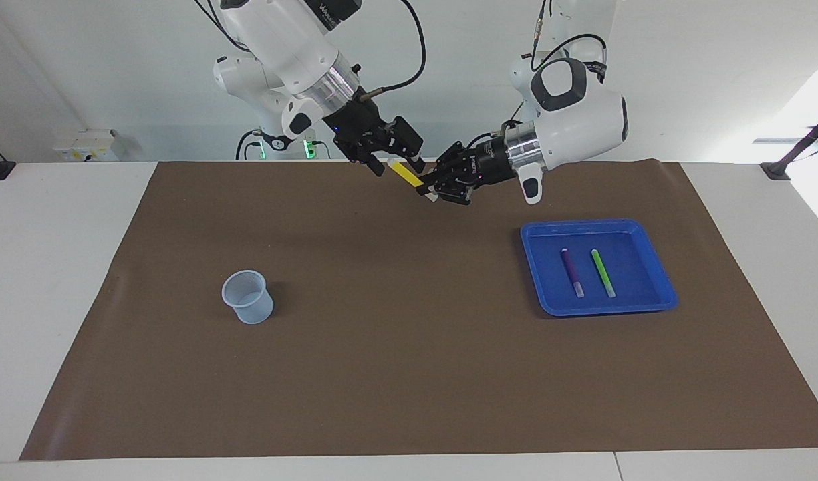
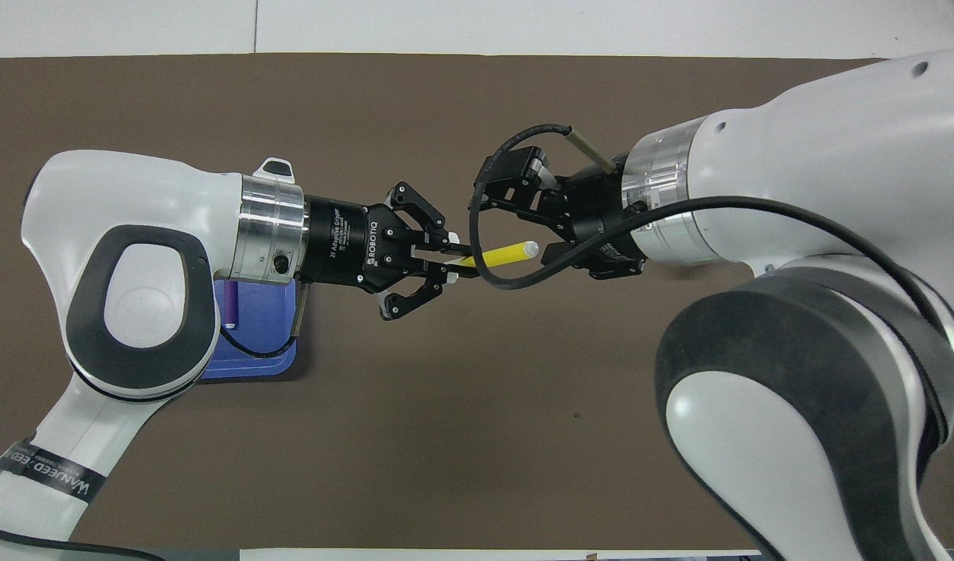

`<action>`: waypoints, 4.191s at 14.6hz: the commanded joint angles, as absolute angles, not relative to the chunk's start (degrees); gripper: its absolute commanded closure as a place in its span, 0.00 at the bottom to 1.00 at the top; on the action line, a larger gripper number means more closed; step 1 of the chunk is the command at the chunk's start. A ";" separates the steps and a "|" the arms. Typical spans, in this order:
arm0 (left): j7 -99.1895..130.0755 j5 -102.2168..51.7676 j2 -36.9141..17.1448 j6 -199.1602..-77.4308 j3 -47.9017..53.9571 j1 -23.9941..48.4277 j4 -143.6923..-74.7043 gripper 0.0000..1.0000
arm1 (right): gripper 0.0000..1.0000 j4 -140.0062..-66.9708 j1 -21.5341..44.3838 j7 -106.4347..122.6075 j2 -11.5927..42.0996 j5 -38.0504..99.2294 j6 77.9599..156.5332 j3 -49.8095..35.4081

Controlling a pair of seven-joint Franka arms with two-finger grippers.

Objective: Transfer and insert pens with both arms
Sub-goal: 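Grasp the yellow pen with the right gripper and open the left gripper, then lower the yellow pen into the cup while the left gripper returns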

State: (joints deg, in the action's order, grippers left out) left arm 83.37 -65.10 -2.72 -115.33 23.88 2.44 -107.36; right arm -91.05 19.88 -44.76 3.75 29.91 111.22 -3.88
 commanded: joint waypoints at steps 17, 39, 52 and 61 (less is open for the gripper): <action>83.76 -68.47 0.09 -119.36 23.38 4.22 -110.83 1.00 | 1.00 -92.02 21.09 -44.47 2.55 27.16 110.30 -4.31; 72.87 -44.76 0.79 -111.82 22.76 -2.79 -109.08 0.00 | 1.00 -104.93 5.38 -12.69 -2.46 5.02 111.44 -4.04; 15.78 -9.96 -1.32 -97.63 22.15 -18.37 -103.62 0.00 | 1.00 -106.96 -4.22 2.72 6.85 1.76 120.85 -4.13; -7.64 6.84 -11.59 -121.61 22.15 -21.97 -107.57 0.00 | 1.00 -117.07 -3.52 3.95 5.10 -1.76 127.88 -4.13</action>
State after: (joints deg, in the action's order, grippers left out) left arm -4.90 3.53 -9.32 -116.25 21.80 -21.70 -105.71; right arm -113.56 -3.33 2.09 7.50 -0.85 126.28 -3.89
